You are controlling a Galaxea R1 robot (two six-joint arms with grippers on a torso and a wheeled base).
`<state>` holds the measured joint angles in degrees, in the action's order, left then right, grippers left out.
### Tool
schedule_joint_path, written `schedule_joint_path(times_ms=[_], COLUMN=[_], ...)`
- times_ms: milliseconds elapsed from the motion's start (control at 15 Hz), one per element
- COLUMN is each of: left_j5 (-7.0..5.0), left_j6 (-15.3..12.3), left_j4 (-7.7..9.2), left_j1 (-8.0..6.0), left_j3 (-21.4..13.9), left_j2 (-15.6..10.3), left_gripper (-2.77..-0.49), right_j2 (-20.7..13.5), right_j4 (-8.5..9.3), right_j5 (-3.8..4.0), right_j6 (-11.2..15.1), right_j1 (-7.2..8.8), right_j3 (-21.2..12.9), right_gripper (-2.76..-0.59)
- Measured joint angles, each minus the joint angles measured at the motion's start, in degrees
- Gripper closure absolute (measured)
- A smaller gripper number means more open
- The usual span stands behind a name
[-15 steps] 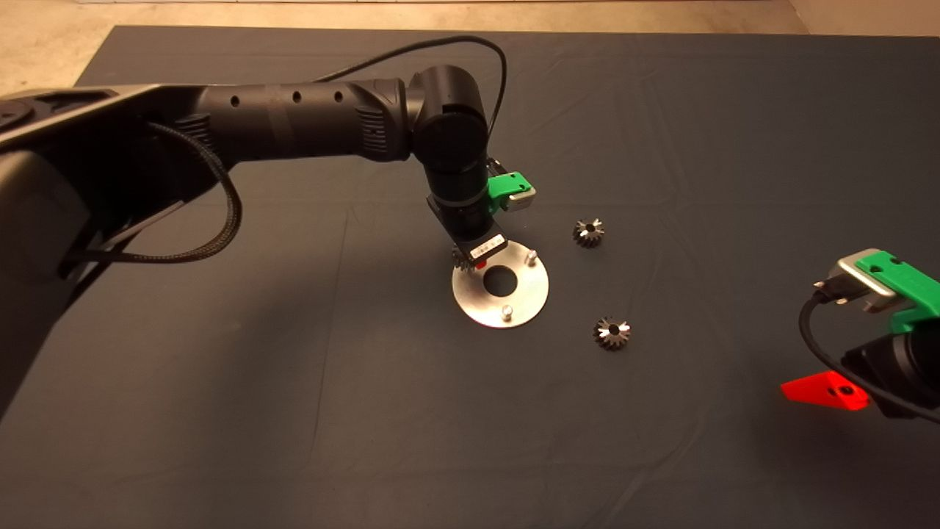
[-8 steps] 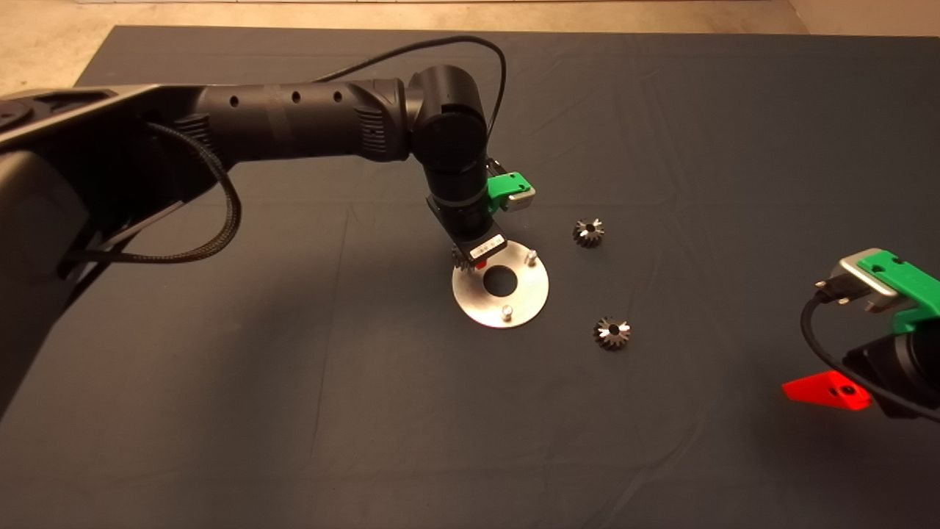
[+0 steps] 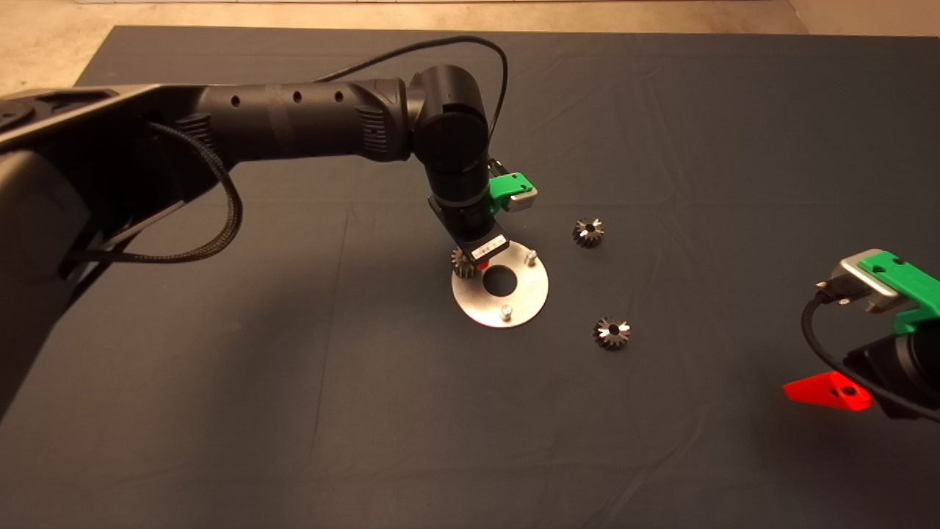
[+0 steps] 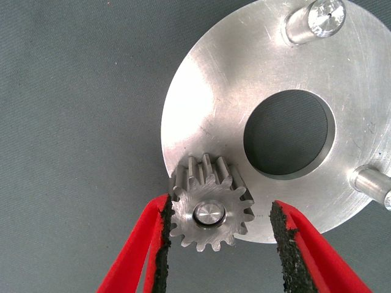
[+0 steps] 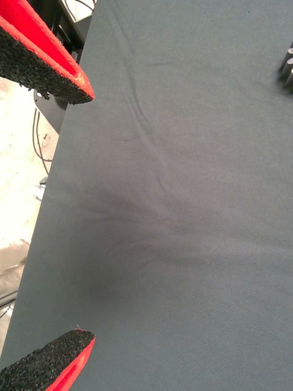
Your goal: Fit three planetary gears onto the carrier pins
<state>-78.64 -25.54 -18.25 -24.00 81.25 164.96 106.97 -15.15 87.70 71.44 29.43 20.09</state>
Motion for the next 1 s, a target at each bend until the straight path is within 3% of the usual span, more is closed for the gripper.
schedule_joint_path(times_ms=[267, 400, 533, 600, 733, 867, 1000], left_j5=[-0.51, -1.97, -3.90, -5.00, -6.89, -7.94, -7.98], left_j6=[0.5, 1.0, 1.2, 1.2, 1.3, 1.2, 0.8], left_j4=[0.86, 3.72, 5.09, 5.68, 8.63, 10.68, 11.67], left_j1=[-0.20, -2.23, -5.16, -5.73, -5.75, -5.75, -5.76], left_j3=[0.2, 0.2, 0.4, 0.4, 0.4, -0.3, -3.2], left_j2=[0.3, 0.3, 0.3, 0.3, 0.2, -1.2, -5.4], left_gripper=[-1.18, -1.25, -1.31, -1.31, -1.31, -1.31, -1.31], right_j2=[0.0, 0.0, 0.0, 0.0, 0.0, 0.0, 0.0], right_j4=[0.02, 0.04, 0.05, 0.05, 0.05, 0.05, 0.09], right_j5=[0.00, 0.00, 0.00, 0.00, 0.00, -0.02, 0.01], right_j6=[0.0, 0.0, -0.1, -0.1, -0.4, -0.9, -1.5], right_j1=[0.00, 0.00, 0.00, -0.02, -0.07, -0.77, -2.32], right_j3=[0.0, 0.0, 0.0, 0.0, 0.0, 0.0, 0.0], right_gripper=[-2.75, -2.75, -2.75, -2.75, -2.75, -2.75, -2.75])
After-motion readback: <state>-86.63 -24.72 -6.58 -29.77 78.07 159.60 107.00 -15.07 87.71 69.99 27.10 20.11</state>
